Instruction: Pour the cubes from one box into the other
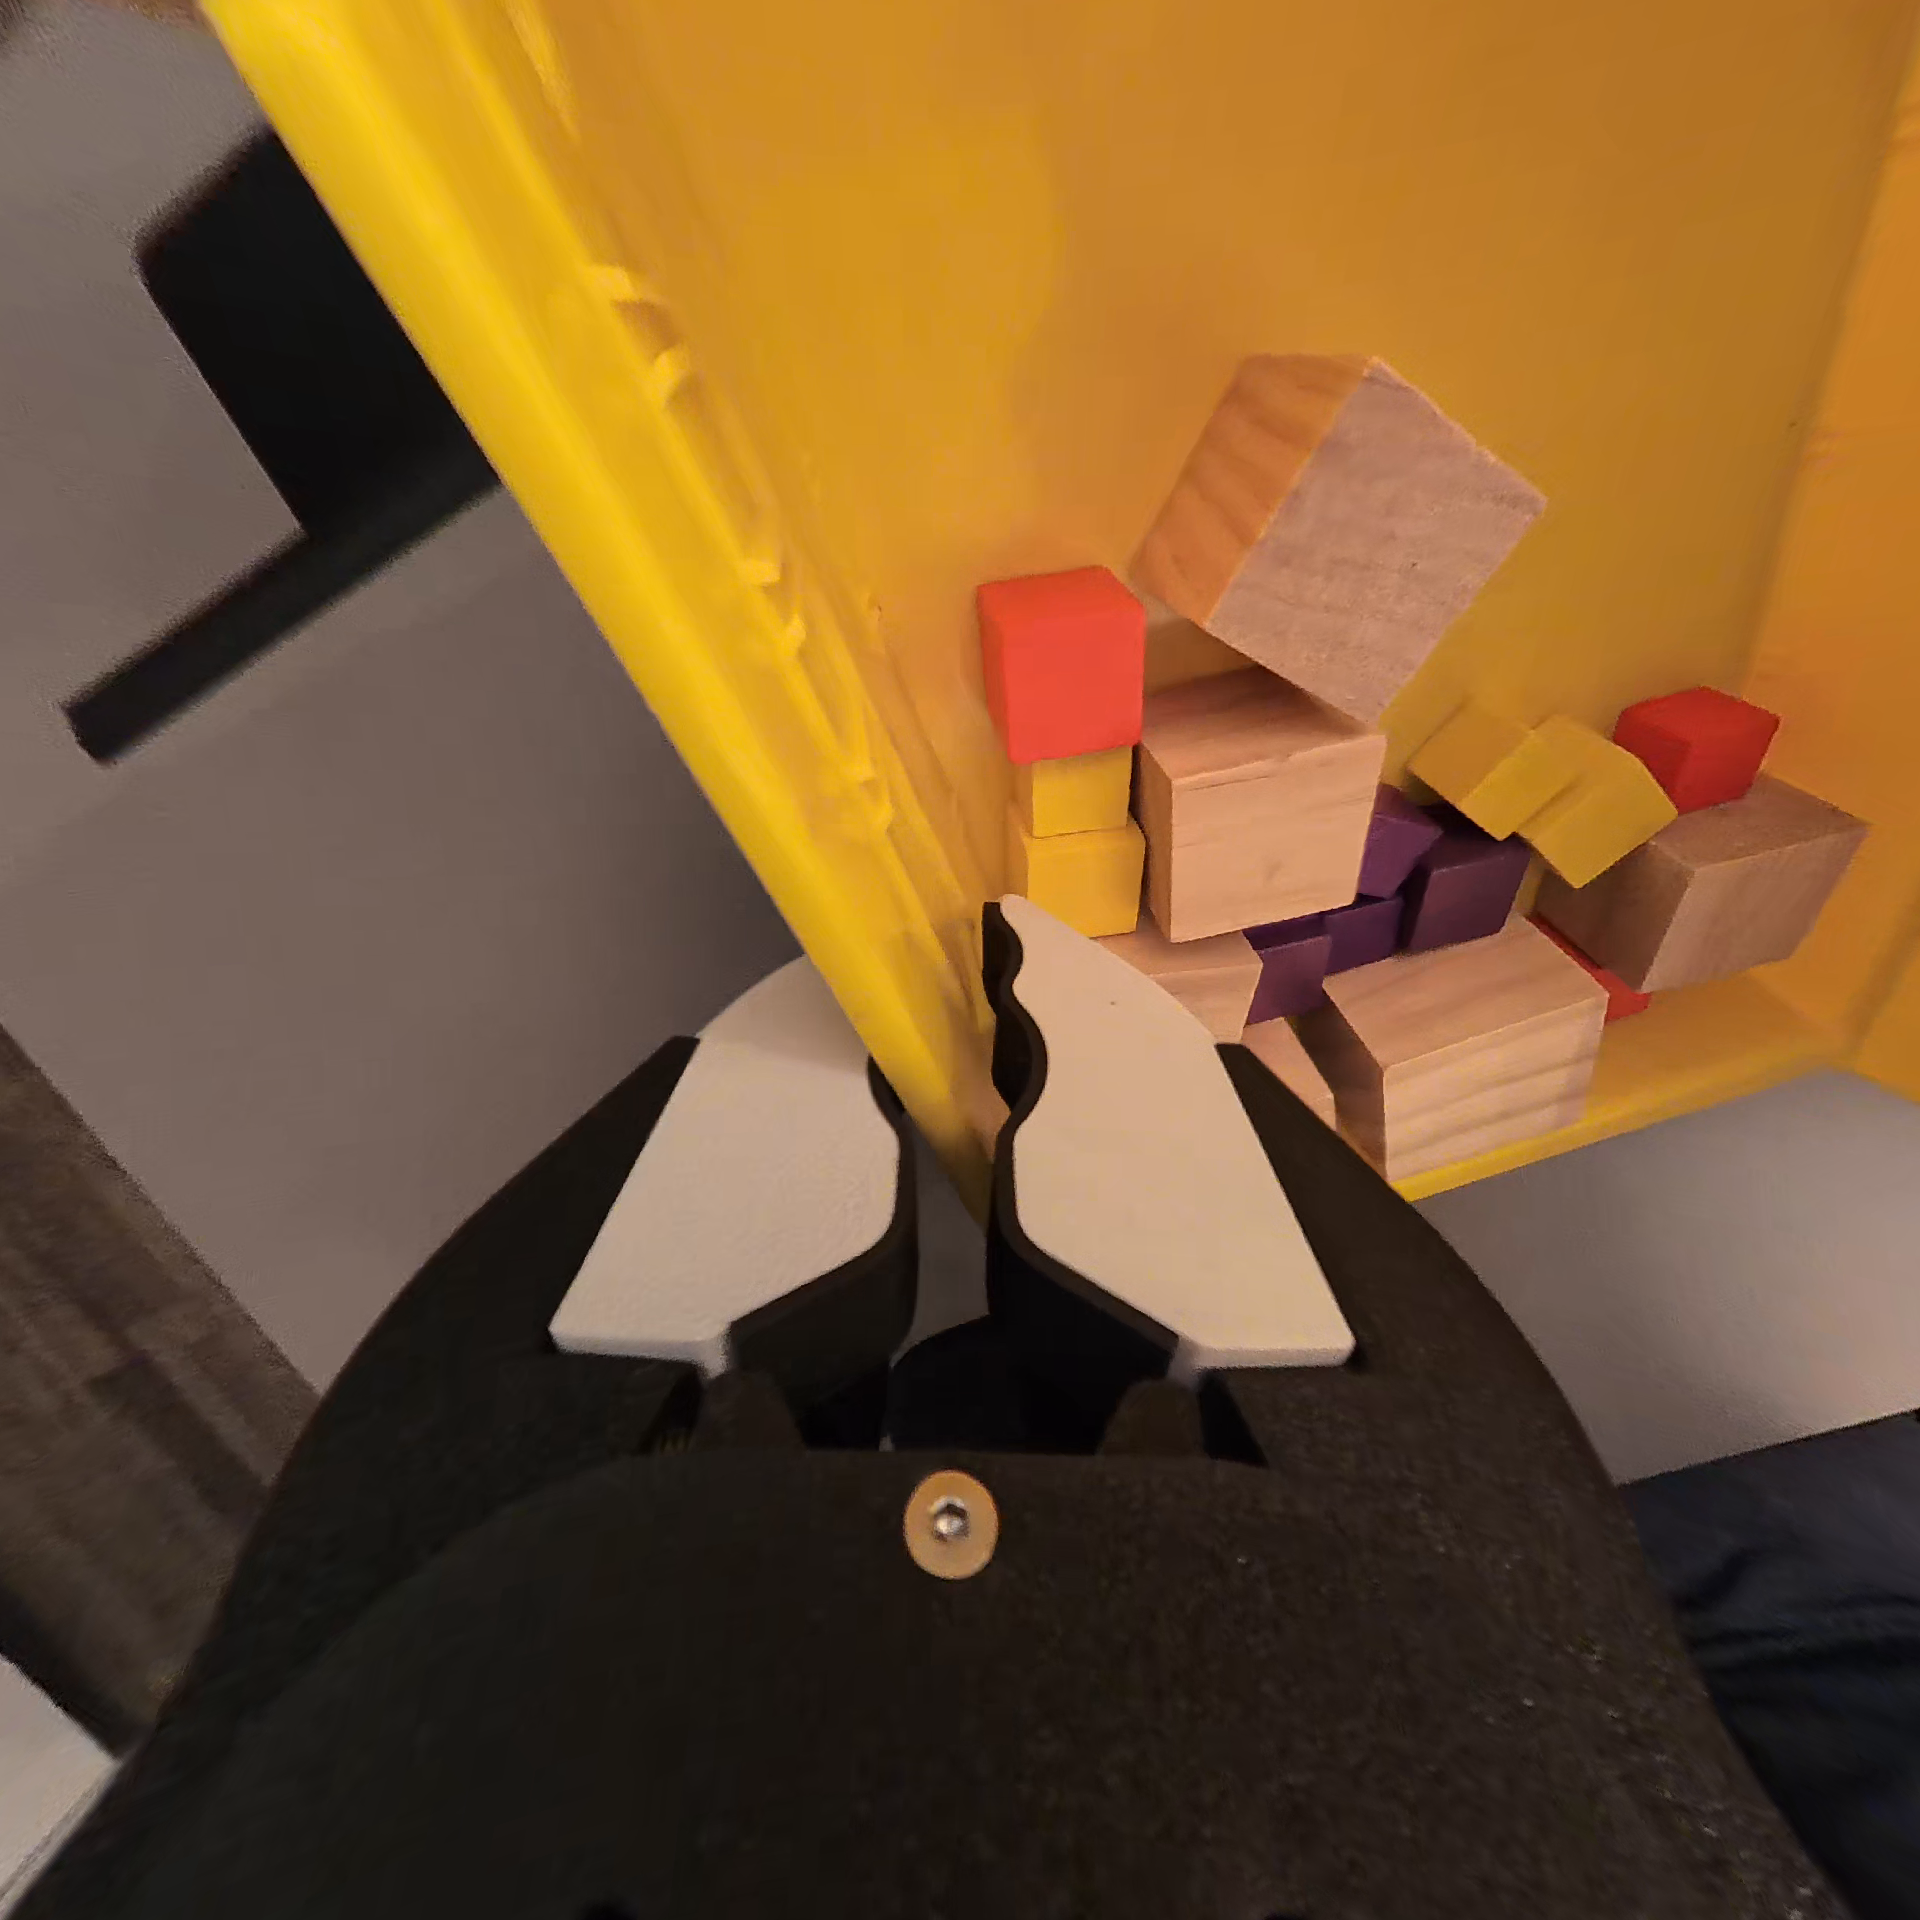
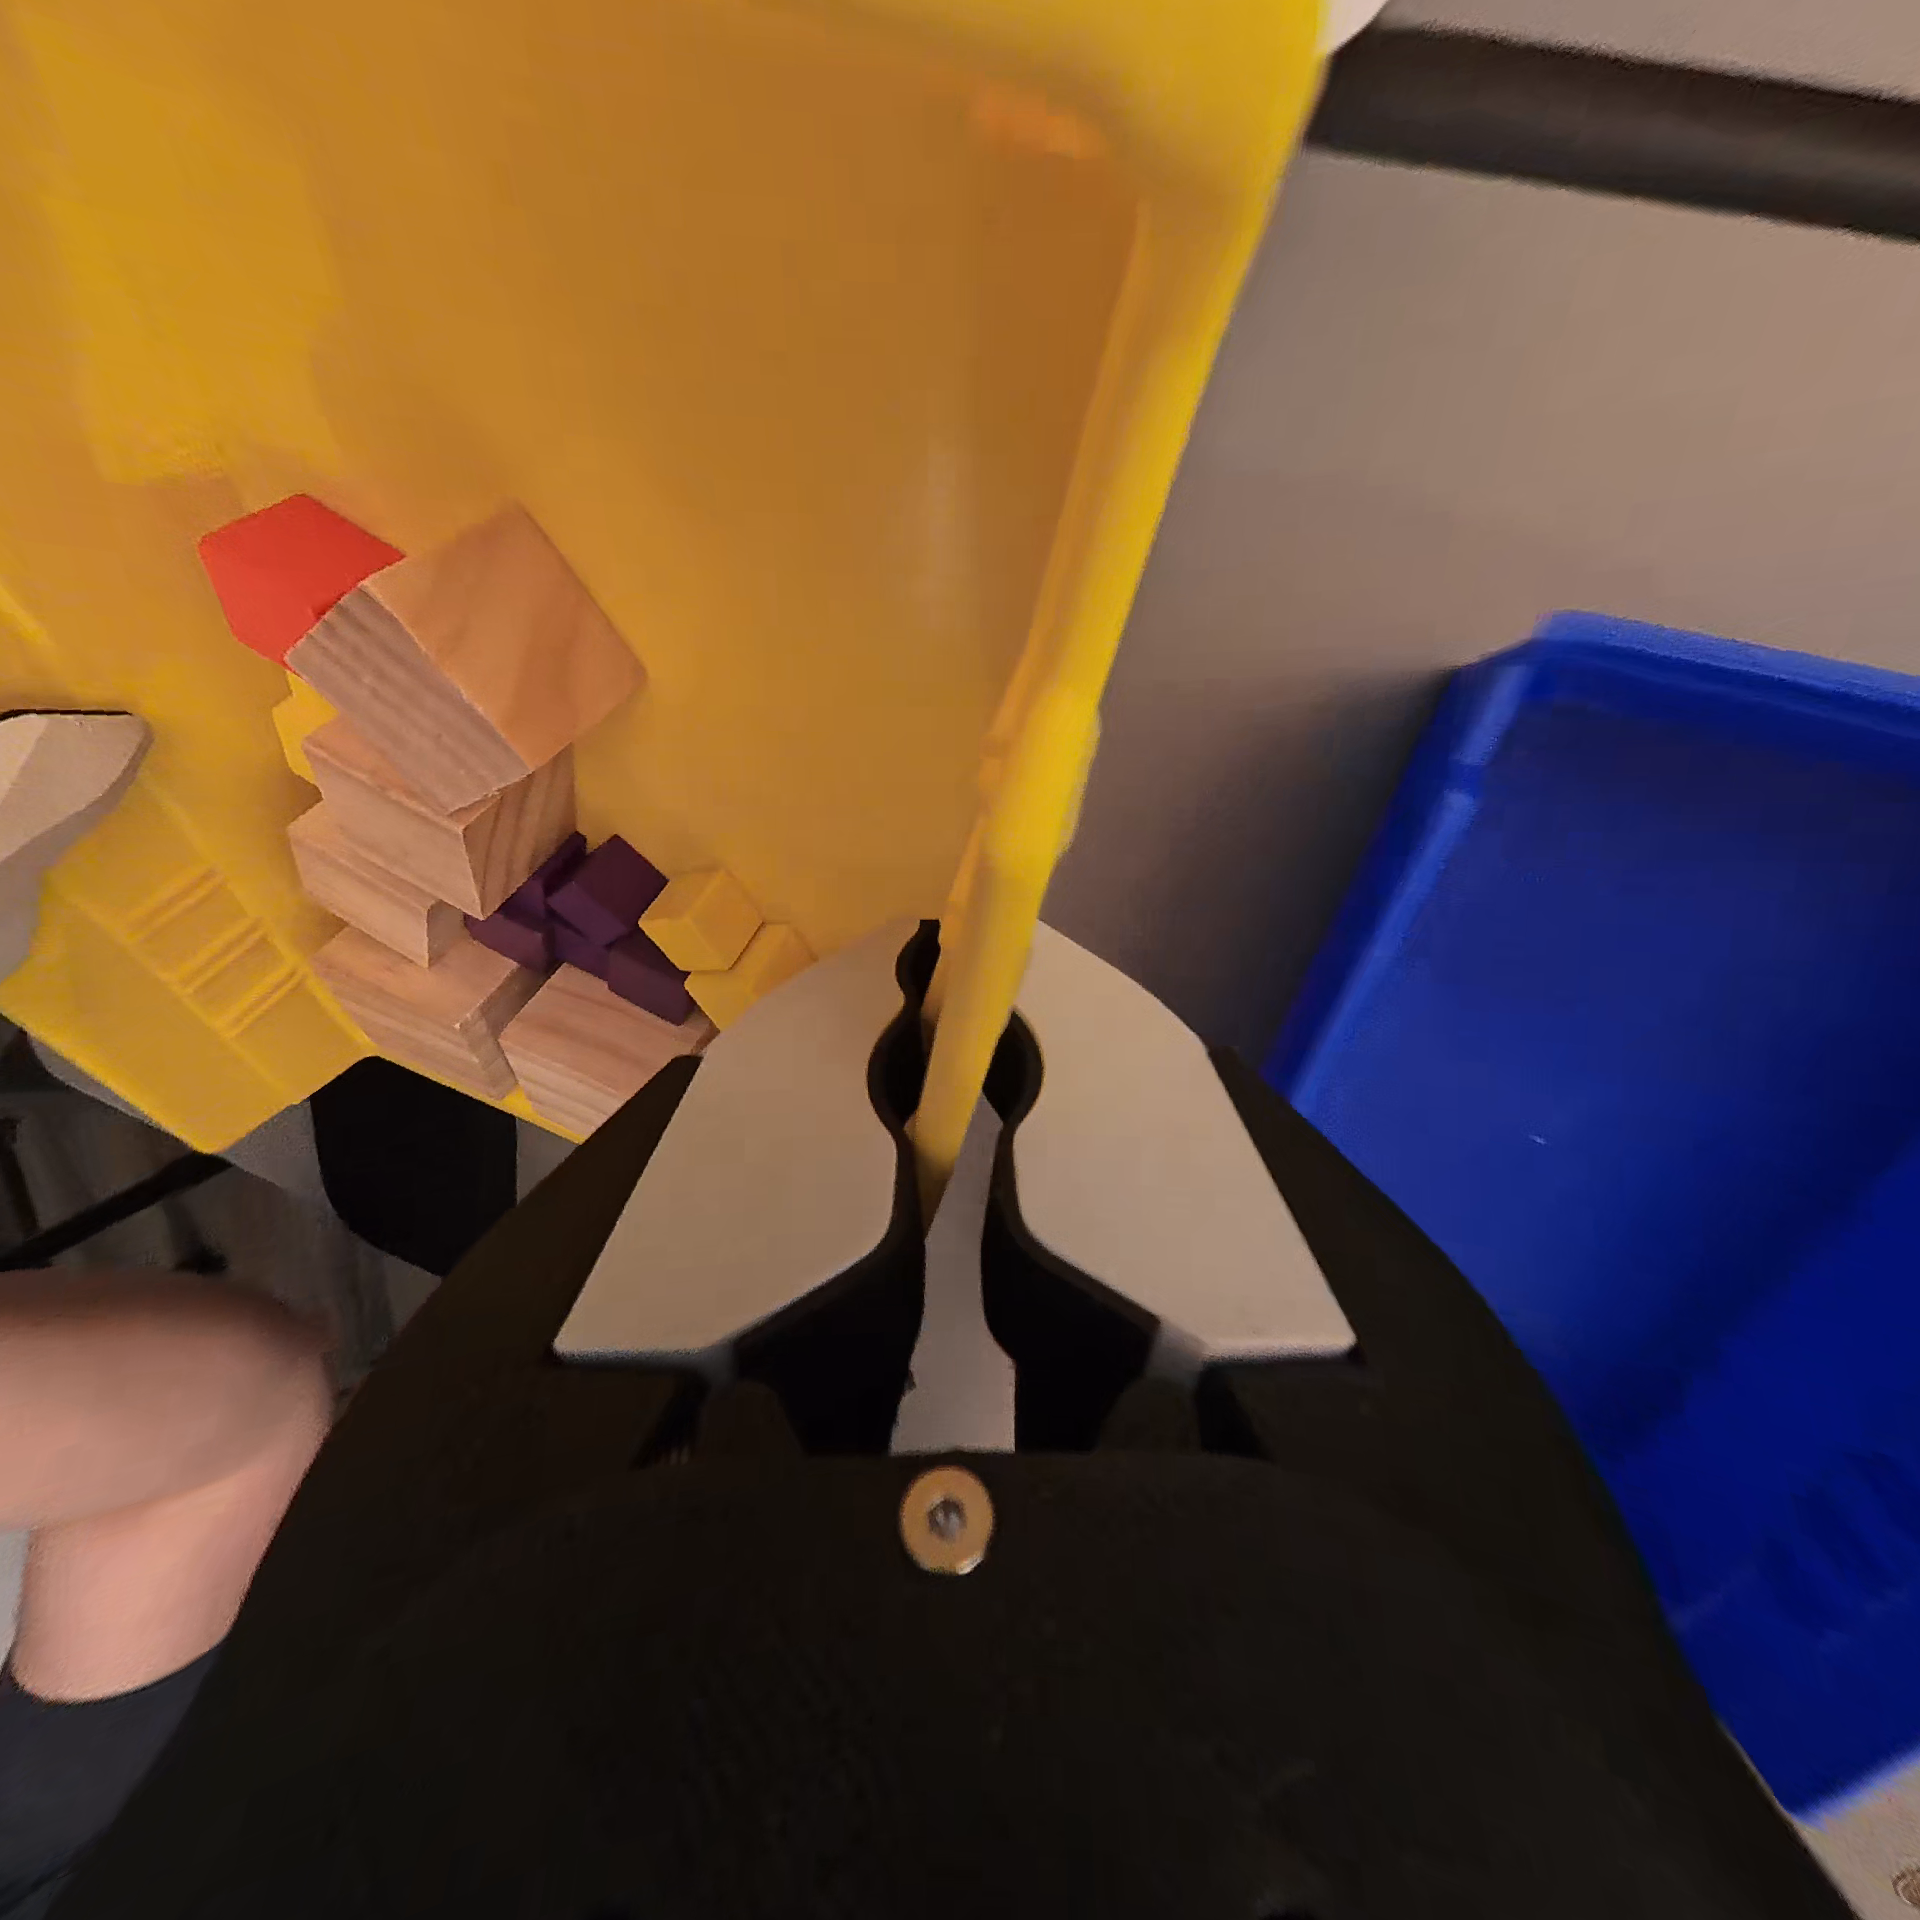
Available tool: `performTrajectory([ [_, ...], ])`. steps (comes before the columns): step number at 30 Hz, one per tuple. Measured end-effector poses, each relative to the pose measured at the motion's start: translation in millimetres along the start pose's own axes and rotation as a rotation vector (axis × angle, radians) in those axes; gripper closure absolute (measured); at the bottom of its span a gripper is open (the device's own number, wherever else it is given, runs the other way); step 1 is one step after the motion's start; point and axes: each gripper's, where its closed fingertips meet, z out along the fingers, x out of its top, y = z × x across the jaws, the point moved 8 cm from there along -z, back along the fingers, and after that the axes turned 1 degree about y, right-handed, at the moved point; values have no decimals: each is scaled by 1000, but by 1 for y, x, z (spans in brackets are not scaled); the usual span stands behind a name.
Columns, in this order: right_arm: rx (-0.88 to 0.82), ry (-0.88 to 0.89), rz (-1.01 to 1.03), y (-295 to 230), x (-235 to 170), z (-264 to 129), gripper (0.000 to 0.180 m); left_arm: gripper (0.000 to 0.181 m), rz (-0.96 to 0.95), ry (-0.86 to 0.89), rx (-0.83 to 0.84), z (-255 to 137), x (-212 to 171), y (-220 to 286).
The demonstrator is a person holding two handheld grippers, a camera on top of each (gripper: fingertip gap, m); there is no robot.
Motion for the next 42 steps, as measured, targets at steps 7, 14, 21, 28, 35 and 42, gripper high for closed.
performTrajectory([
  [7, 50, 187, 135, 76, -13, -69, 173, 172, 189, 21, 116, -42, 90, 67],
  [14, 137, 286, 246, 141, -32, -113, 174, 173, 337, -27, 233, -82, 162, 136],
  [21, 31, 435, 324, 210, -56, -157, 173, 173, 405, 109, 121, -76, 209, 200],
  [28, -186, 603, 287, 241, -74, -182, 173, 174, 388, 330, -7, -54, 222, 232],
  [35, -368, 700, 172, 227, -81, -188, 173, 175, 317, 493, -116, -37, 210, 226],
  [42, -470, 811, 99, 210, -95, -188, 173, 175, 320, 667, -120, -33, 189, 222],
])
